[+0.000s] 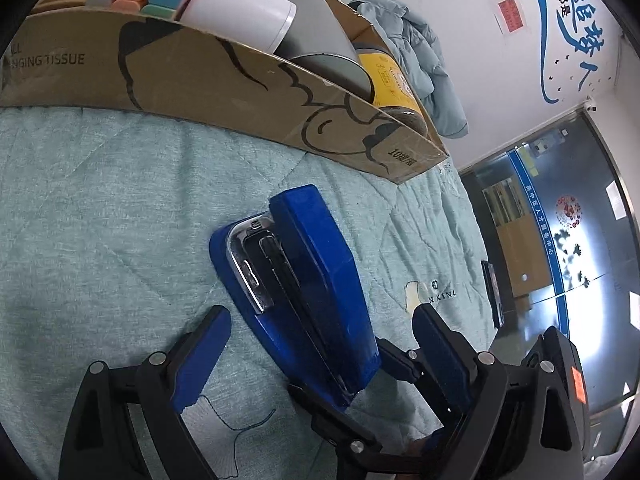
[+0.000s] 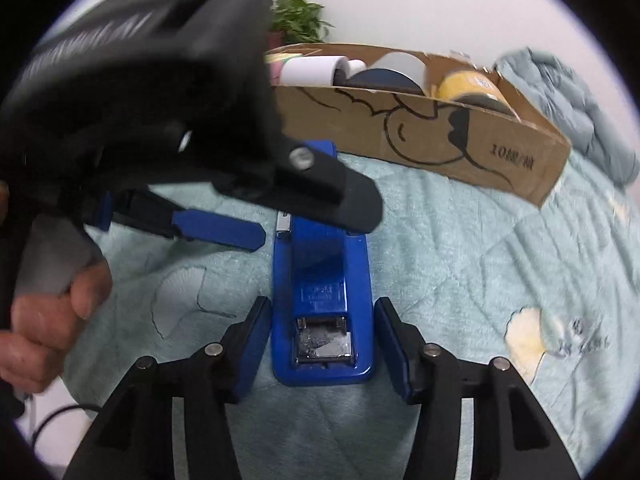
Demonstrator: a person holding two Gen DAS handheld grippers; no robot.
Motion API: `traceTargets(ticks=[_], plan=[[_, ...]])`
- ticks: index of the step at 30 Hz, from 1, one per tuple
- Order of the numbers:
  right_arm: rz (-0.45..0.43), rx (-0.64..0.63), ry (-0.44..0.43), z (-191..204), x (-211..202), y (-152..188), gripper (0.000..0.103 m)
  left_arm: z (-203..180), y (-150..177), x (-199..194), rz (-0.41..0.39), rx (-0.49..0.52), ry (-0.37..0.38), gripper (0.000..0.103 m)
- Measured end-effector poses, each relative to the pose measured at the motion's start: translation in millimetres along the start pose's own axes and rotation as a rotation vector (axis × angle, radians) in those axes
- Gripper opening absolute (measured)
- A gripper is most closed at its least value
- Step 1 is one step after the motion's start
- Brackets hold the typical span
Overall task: Organize rigid objects
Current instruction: 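Grasp the blue stapler with the left gripper while the right gripper clamps it, then carry the stapler into the box compartment and open both grippers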
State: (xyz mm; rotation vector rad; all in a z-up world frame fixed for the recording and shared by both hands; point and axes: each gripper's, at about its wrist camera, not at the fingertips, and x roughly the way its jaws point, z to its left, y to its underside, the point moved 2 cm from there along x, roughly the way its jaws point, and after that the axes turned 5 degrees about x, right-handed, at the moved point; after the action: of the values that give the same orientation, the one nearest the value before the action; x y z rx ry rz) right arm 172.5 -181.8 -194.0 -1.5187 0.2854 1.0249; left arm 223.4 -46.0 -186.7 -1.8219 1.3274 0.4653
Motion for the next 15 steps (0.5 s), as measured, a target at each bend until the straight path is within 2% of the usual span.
traceTargets(ticks=[3,4,5,7,15], plan=[[0.025,0.097,-0.059,-5,-2,-5,0.051,1,0,0,0.006,0.002,-0.009,0.087],[0.037,0.144,-0.090,-7,-4,-7,0.051,0,0,0,0.008,0.007,-0.021,0.082],[0.053,0.200,-0.133,-10,-4,-9,0.051,-1,-1,1,0.015,0.019,-0.036,0.070],[0.080,0.263,-0.188,-12,-4,-11,0.051,3,1,-1,0.023,0.023,-0.052,0.062],[0.070,0.248,-0.188,1,-9,-17,0.051,4,3,-20,-0.035,0.041,-0.051,0.058]])
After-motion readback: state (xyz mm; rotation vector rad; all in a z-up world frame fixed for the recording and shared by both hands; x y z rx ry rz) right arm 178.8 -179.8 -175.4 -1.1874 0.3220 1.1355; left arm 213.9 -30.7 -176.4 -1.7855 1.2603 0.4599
